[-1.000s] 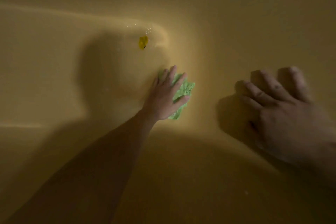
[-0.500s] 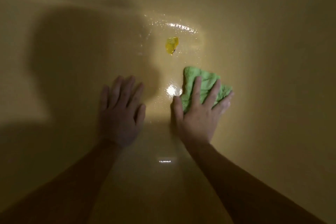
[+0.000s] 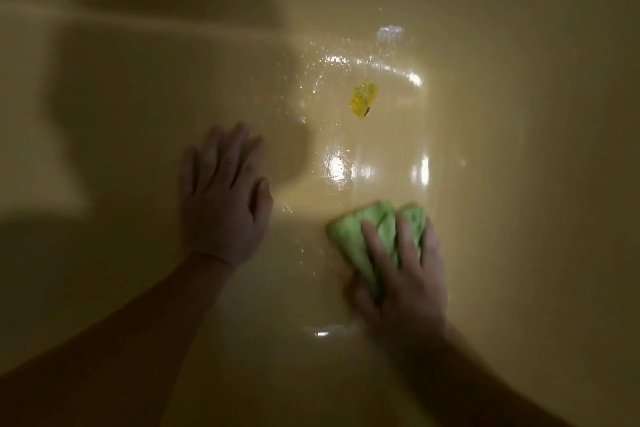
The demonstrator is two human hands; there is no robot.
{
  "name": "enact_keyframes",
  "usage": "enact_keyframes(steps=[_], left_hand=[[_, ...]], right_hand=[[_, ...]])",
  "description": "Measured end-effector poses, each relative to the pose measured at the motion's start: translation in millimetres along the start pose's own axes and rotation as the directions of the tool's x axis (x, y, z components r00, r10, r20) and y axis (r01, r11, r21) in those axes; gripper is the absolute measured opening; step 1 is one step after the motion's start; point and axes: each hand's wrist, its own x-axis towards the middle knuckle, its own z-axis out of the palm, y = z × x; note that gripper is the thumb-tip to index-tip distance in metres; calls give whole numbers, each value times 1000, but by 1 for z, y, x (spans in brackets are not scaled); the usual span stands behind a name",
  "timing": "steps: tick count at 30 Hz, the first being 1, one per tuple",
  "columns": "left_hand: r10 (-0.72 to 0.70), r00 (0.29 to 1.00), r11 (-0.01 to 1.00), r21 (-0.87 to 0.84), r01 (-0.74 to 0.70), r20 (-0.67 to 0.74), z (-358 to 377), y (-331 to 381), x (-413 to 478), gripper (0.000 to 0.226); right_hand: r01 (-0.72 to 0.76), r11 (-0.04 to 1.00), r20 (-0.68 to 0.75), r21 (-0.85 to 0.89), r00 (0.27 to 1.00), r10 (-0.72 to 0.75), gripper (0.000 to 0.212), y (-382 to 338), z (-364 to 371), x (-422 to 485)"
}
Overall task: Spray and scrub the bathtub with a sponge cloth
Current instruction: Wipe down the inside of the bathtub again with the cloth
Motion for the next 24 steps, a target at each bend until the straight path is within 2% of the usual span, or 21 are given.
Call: enact_keyframes(steps=[2,5,6,9,13,17,21,24], left_hand=[[14,1000,1000,6,-14,-7,0,-4,-1,58],[8,1000,1000,-8,-9,-6,-2,-6,-5,58],[2,1000,1000,-12,-2,-2,-3,-7,-7,58],[5,1000,1000,-21,-5,16,-5,-10,-8,59],[-4,1000,1000,-20,4,13,-7,-17,-8,60],[-21,999,1000,-10,21,-25,-8,-28,-3,59],[-56,998,998,-9,55,-42,-9,-40,1,58],[-39,998,999,-7,39,-58,-11,-44,1,58]], right_hand=[[-15,1000,32,12,999,14,69,-8,4,-24],[76,997,38,-18,996,-75,69,1,-1,15],[98,995,14,-27,995,-98,69,4,-3,39],[74,996,-173,-50,982,-82,65,9,-12,126],[-28,997,-215,-66,976,13,66,-4,-26,187],[-11,999,-232,-43,973,0,65,-11,-7,128],[55,998,-48,14,997,-54,72,-25,12,8],[44,999,35,14,998,-45,74,-28,15,-25]])
